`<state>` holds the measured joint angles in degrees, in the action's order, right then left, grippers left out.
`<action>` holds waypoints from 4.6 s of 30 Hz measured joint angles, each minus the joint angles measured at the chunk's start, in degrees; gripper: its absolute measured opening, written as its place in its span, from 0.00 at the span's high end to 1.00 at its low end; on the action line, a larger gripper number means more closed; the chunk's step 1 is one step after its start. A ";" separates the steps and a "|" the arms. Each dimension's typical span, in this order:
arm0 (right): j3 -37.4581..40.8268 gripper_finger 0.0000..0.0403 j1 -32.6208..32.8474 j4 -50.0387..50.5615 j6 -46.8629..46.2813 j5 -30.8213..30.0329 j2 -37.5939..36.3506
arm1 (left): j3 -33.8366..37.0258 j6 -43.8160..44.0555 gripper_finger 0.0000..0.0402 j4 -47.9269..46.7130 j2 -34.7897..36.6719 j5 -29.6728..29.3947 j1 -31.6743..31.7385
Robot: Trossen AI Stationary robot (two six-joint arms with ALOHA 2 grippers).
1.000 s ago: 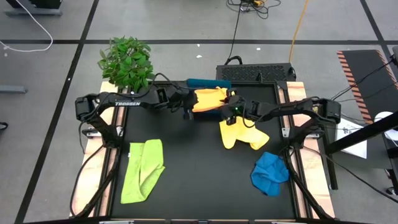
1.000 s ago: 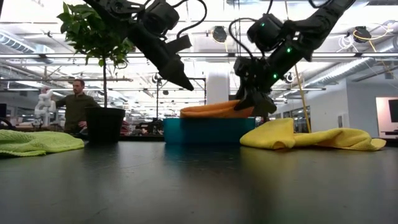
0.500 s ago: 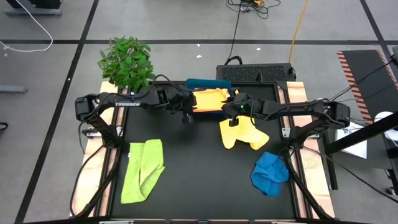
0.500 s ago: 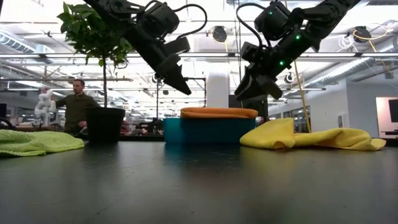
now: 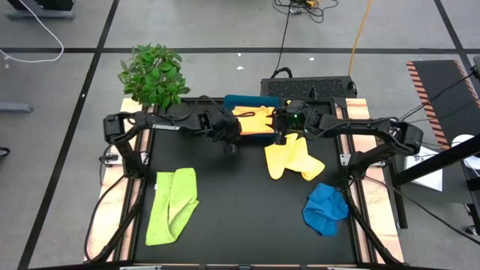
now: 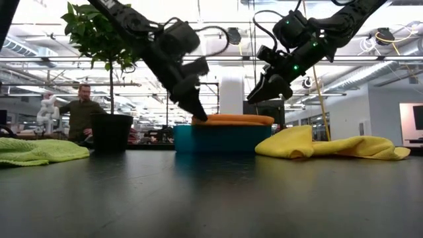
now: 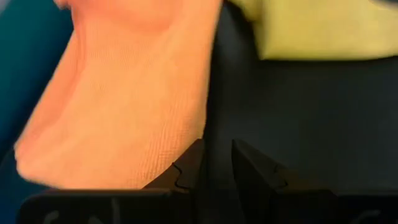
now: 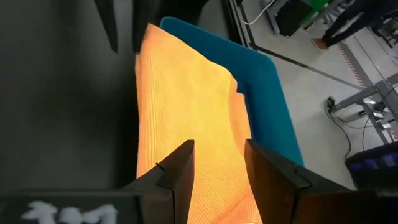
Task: Fold microfiber towels
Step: Put the orange microfiber towel into the blue bin, then fold the yellow microfiber towel
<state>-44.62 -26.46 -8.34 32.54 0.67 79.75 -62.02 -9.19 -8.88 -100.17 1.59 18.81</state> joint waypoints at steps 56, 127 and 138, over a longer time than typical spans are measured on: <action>0.00 0.74 0.05 -8.38 -4.74 -1.84 12.33 | -0.02 4.85 0.80 11.97 -6.14 1.35 8.85; 43.10 0.80 37.35 -53.69 -22.12 -15.95 -16.70 | 47.41 8.22 0.94 64.18 21.81 -34.56 -31.73; 43.12 0.80 33.94 -56.29 -21.11 -15.58 -16.70 | 47.36 12.41 0.98 67.18 21.43 -24.32 -26.21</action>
<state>-1.50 7.49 -64.62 11.44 -14.91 63.05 -14.66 3.22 58.31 -78.75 -22.73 -7.40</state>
